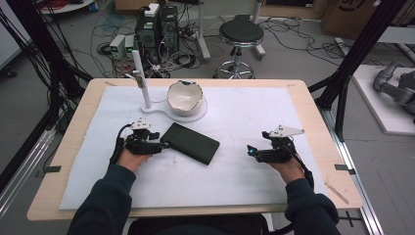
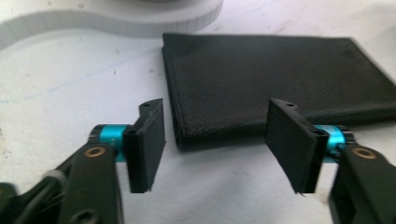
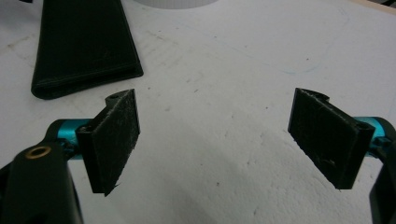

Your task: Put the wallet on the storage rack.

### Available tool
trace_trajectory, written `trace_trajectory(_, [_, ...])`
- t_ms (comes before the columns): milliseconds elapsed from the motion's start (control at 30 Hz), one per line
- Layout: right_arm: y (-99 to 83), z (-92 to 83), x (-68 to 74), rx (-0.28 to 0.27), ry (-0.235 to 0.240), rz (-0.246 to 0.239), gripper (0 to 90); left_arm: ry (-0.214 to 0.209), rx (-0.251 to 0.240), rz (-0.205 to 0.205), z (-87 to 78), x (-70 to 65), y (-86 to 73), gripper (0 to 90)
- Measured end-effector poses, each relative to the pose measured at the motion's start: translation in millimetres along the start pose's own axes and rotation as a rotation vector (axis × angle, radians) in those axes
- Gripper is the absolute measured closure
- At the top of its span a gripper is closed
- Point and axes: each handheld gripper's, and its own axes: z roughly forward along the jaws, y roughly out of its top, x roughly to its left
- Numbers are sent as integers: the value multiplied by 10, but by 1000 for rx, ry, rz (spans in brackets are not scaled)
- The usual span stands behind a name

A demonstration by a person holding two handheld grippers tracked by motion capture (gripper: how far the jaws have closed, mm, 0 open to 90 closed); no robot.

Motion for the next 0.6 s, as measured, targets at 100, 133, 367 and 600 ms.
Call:
trace_trajectory(100, [21,28,38,-4,11,-11,165,-19,48,-3,70,23,-26,397])
trace_trajectory(133, [30,39,51,-7,17,-15,165,-24,55,5,84,23,-31,436])
trace_trajectory(367, [57,110,126,4,40,-39,165,-45,61,19,56,26,-38,572])
trace_trajectory(600, [61,199,240,27,81,-105,165,-61,66,136,131,-163,-35,635])
